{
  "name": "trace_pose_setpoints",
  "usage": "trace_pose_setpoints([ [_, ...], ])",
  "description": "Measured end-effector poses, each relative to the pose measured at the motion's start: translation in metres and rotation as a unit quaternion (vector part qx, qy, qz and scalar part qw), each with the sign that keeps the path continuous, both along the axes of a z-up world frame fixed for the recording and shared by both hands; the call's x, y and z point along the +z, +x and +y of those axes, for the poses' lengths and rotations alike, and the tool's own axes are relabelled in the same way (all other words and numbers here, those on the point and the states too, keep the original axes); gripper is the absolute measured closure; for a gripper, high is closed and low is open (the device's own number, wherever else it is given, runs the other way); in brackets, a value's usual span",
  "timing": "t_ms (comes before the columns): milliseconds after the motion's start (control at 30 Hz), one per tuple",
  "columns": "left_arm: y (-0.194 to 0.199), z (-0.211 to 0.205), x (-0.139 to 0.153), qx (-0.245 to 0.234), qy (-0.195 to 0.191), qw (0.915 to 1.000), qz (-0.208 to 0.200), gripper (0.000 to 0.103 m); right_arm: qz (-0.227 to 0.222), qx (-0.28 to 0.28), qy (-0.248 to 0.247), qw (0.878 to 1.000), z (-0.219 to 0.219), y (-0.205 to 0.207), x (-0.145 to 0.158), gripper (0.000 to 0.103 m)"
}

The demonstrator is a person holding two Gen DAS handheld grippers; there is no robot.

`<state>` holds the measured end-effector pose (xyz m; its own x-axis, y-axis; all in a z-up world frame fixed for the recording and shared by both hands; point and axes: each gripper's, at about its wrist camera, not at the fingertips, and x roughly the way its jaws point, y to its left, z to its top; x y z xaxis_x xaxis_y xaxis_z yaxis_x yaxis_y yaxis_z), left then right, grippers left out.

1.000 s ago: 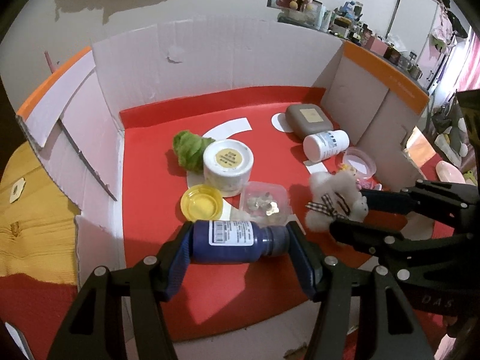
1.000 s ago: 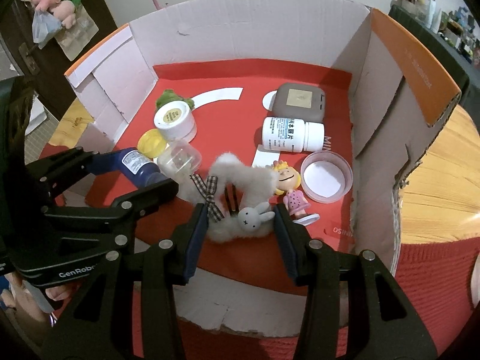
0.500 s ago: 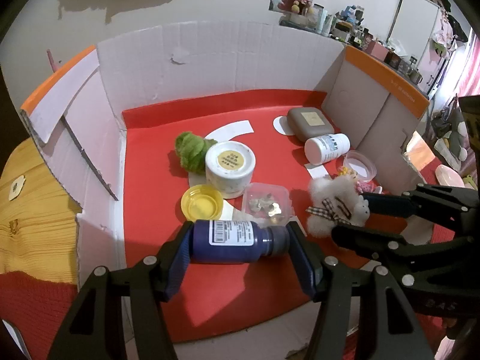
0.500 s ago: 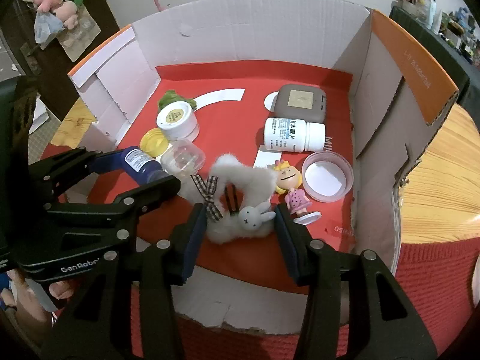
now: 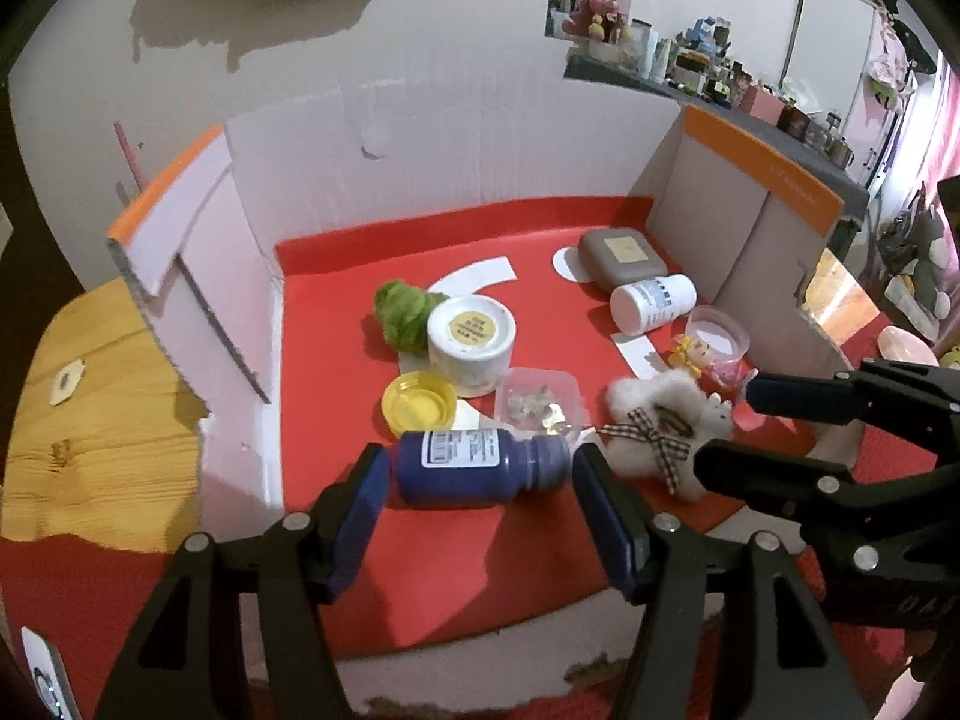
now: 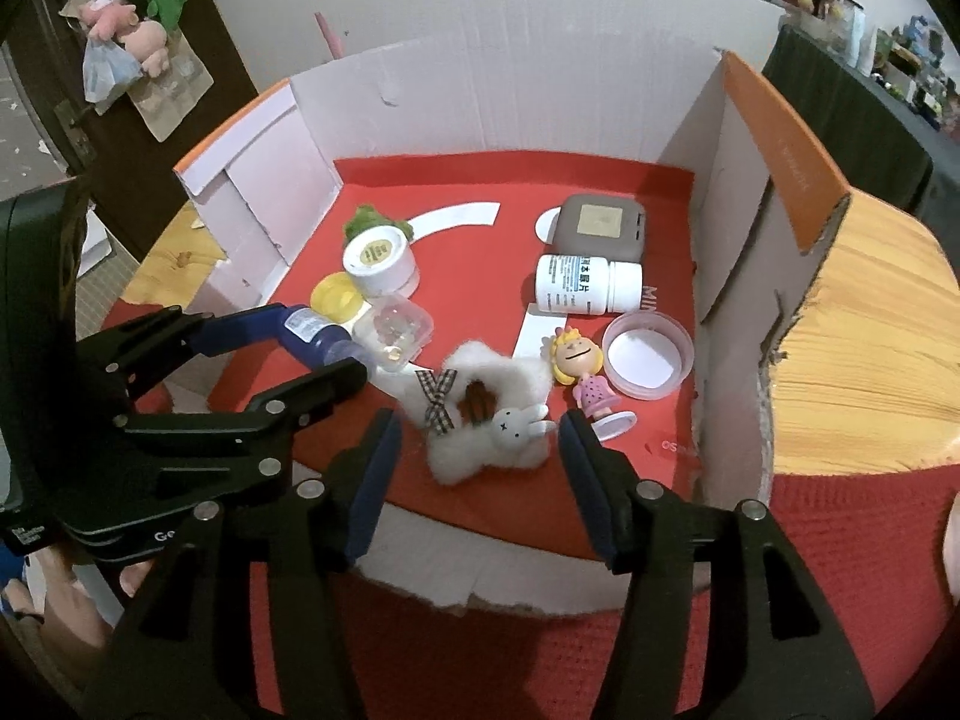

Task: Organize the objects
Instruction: 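Lower the bottle and bunny onto the box floor and open both grippers, then withdraw both grippers out of the box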

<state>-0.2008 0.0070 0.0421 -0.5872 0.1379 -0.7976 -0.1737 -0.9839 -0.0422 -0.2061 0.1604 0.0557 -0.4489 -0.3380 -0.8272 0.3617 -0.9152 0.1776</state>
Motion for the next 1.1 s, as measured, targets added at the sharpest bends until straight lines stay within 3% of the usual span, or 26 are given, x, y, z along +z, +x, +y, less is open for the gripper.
trace_pose_setpoints([
  [100, 0.006, -0.003, 0.006, 0.008, -0.001, 0.9999, 0.01, 0.032, 0.008, -0.003, -0.003, 1.0, 0.001, 0.006, 0.005, 0.048],
  [200, 0.011, -0.007, 0.01, 0.019, 0.003, 0.9997, 0.015, 0.032, 0.02, -0.011, -0.002, 1.0, 0.004, 0.012, 0.009, 0.039],
  [533, 0.035, -0.015, 0.019, 0.062, 0.016, 0.9971, 0.04, 0.027, 0.048, -0.041, 0.002, 0.998, 0.007, 0.035, 0.014, 0.038],
  [633, 0.044, -0.014, 0.022, 0.066, 0.023, 0.9965, 0.047, 0.017, 0.052, -0.048, -0.002, 0.997, 0.008, 0.041, 0.016, 0.037],
  [1100, 0.07, -0.016, 0.021, 0.07, 0.029, 0.9956, 0.054, 0.003, 0.075, -0.062, 0.0, 0.995, 0.009, 0.063, 0.022, 0.03],
])
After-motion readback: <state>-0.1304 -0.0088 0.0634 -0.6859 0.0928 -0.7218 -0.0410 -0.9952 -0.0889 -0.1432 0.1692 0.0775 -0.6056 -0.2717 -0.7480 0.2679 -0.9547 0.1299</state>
